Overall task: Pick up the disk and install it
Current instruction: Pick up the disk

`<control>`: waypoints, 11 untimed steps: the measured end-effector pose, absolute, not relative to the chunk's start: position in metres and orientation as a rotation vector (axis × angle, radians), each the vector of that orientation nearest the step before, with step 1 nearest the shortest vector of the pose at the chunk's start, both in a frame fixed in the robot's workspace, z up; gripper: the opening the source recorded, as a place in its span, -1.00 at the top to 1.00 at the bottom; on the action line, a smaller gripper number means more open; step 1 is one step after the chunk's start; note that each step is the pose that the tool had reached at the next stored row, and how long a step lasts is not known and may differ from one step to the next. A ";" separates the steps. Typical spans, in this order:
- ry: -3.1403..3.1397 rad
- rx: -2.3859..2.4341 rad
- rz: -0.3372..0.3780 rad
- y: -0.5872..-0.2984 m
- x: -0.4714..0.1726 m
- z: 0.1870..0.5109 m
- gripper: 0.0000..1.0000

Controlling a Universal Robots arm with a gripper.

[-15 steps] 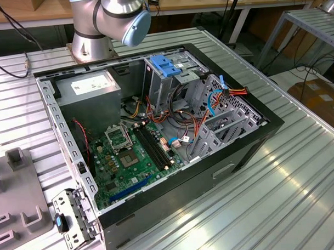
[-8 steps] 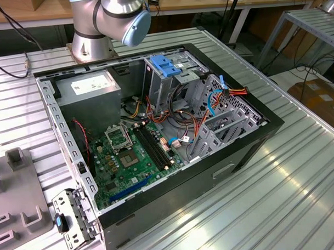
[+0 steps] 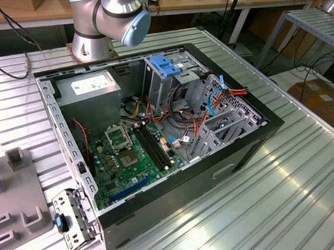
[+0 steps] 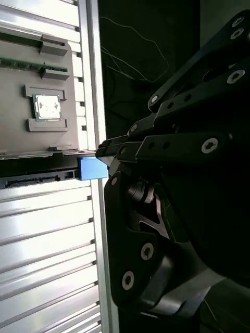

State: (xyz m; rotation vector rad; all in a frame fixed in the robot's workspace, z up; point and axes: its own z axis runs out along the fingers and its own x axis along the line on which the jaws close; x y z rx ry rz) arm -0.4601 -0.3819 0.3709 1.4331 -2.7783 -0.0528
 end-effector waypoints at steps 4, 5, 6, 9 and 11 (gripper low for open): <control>-2.731 1.520 -0.052 -0.382 -0.460 0.369 0.79; -2.716 1.547 -0.051 -0.382 -0.460 0.368 0.79; -2.699 1.575 -0.051 -0.382 -0.460 0.368 0.79; -2.650 1.656 -0.049 -0.382 -0.460 0.365 0.79; -2.617 1.711 -0.047 -0.381 -0.460 0.363 0.79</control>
